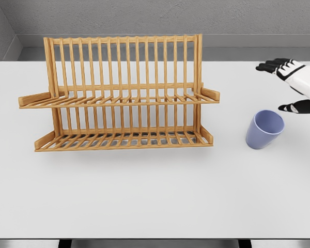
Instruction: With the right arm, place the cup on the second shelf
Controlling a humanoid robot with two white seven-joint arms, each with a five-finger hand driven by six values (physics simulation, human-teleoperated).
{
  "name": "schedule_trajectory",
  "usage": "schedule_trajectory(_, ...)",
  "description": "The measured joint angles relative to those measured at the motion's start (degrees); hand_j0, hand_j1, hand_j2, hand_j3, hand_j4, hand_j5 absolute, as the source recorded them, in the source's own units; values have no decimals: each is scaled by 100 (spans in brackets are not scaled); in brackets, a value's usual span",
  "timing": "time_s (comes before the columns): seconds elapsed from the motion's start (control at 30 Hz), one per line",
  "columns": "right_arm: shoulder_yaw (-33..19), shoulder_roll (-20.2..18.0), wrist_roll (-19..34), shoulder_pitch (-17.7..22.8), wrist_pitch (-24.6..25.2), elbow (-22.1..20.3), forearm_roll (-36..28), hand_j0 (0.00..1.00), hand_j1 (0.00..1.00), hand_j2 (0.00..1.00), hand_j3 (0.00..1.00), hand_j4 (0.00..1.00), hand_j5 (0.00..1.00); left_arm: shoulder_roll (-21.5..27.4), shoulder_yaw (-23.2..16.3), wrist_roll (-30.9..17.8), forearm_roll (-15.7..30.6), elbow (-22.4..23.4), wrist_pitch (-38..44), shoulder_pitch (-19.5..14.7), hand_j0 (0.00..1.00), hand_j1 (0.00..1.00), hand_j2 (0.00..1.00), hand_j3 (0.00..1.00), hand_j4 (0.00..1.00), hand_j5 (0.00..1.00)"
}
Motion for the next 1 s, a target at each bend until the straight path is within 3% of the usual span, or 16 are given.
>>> schedule_trajectory(0.1, 5, -49, -16, -17, 14, -6, -5, 100, 100, 100, 100, 100, 100, 0, 0, 0, 0, 0, 0, 0, 100, 100, 100, 100, 100, 100)
schedule_trajectory(0.23, -99, -388, 52, -26, 1, -8, -3, 100, 100, 100, 100, 100, 100, 0, 1, 0, 0, 2, 0, 0, 100, 100, 100, 100, 100, 100)
schedule_trajectory(0.37, -501, -554, 1638, -140, -22, -38, -4, 100, 100, 100, 100, 100, 100, 0, 0, 0, 0, 2, 0, 0, 100, 100, 100, 100, 100, 100)
schedule_trajectory(0.5, -608, -567, 2349, -281, -25, -151, -17, 100, 100, 100, 100, 100, 100, 0, 1, 0, 0, 2, 0, 0, 100, 100, 100, 100, 100, 100)
schedule_trajectory(0.6, -56, -445, 2507, -1169, -11, -150, -37, 100, 100, 100, 100, 100, 100, 0, 0, 0, 0, 3, 0, 0, 100, 100, 100, 100, 100, 100)
schedule_trajectory(0.77, 709, -314, 2586, -1160, -11, -75, -23, 100, 100, 100, 100, 100, 100, 0, 1, 0, 0, 3, 0, 0, 100, 100, 100, 100, 100, 100)
schedule_trajectory(1.0, 866, -339, 2602, -1160, -1, 7, -9, 100, 100, 100, 100, 100, 100, 0, 1, 0, 0, 2, 0, 0, 100, 100, 100, 100, 100, 100)
